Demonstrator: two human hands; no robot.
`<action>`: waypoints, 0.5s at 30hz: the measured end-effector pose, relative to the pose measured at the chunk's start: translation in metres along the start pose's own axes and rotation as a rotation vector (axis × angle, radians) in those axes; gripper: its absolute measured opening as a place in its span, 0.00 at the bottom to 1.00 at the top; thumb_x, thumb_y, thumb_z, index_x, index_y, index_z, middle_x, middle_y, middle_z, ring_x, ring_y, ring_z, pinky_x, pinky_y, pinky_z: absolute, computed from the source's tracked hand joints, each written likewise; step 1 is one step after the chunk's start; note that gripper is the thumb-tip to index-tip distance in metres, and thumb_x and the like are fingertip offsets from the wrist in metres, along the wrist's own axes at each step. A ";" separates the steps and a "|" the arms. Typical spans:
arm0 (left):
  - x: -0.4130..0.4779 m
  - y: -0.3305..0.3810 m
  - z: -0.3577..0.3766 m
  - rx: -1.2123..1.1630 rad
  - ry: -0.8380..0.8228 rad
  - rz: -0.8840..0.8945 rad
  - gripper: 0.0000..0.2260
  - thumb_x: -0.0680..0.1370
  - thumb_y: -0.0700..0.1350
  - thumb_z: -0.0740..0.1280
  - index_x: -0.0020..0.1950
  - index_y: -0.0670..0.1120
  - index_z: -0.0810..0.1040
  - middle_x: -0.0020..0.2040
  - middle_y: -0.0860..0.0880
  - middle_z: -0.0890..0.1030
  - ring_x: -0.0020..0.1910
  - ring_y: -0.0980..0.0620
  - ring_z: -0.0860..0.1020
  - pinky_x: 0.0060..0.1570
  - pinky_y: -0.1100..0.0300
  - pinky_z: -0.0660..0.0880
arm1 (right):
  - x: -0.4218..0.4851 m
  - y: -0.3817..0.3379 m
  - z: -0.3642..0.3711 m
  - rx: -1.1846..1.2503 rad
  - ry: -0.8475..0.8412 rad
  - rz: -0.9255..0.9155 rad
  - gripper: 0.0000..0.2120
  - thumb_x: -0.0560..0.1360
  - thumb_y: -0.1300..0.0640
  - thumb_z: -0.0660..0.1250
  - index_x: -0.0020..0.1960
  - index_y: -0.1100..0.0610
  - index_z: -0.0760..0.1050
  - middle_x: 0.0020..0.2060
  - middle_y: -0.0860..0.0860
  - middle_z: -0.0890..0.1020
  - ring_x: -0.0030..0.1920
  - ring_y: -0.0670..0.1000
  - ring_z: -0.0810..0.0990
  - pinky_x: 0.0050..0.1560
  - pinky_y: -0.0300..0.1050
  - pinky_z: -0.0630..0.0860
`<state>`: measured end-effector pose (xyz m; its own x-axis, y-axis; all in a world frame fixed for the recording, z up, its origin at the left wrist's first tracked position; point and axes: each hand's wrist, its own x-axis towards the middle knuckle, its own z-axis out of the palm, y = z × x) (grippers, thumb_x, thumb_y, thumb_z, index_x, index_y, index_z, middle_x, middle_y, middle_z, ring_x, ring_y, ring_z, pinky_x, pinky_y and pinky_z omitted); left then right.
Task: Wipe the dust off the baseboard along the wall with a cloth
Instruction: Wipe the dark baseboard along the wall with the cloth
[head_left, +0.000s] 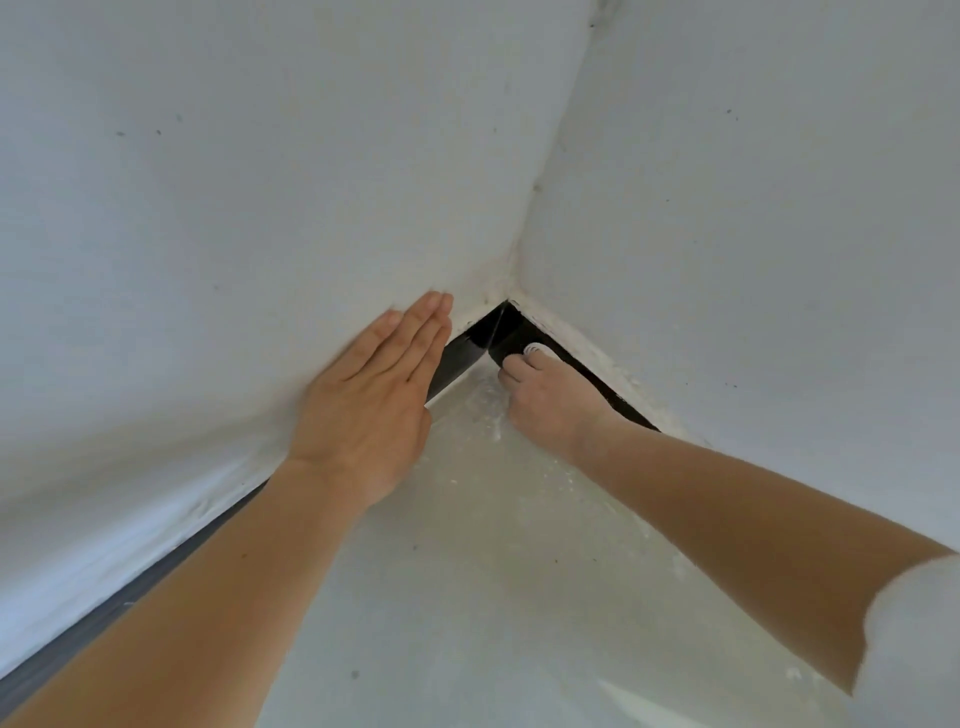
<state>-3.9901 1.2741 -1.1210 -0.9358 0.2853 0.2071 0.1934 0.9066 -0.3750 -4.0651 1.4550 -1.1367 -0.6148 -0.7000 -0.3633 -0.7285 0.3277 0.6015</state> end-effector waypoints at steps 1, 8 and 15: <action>0.000 0.000 -0.001 -0.013 -0.006 0.001 0.29 0.76 0.47 0.34 0.77 0.41 0.36 0.76 0.46 0.32 0.74 0.51 0.31 0.67 0.51 0.24 | -0.007 -0.008 -0.001 0.028 -0.109 0.007 0.06 0.71 0.61 0.70 0.48 0.55 0.82 0.47 0.51 0.78 0.54 0.57 0.73 0.53 0.49 0.70; -0.002 -0.005 -0.007 -0.069 -0.043 0.032 0.30 0.79 0.49 0.43 0.77 0.41 0.34 0.75 0.45 0.30 0.73 0.50 0.29 0.66 0.51 0.22 | -0.009 -0.028 -0.027 0.051 -0.230 0.047 0.13 0.75 0.62 0.64 0.58 0.53 0.78 0.55 0.52 0.75 0.57 0.56 0.69 0.49 0.51 0.68; -0.002 -0.003 -0.008 -0.059 -0.065 0.034 0.30 0.79 0.50 0.43 0.75 0.41 0.30 0.74 0.45 0.27 0.72 0.51 0.27 0.63 0.51 0.20 | 0.011 0.004 -0.013 -0.081 -0.003 0.141 0.08 0.75 0.61 0.63 0.51 0.53 0.79 0.46 0.50 0.76 0.50 0.53 0.73 0.46 0.44 0.69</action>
<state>-3.9863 1.2734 -1.1133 -0.9452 0.2970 0.1356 0.2404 0.9141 -0.3267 -4.0714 1.4404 -1.1293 -0.7103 -0.6488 -0.2729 -0.6082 0.3706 0.7020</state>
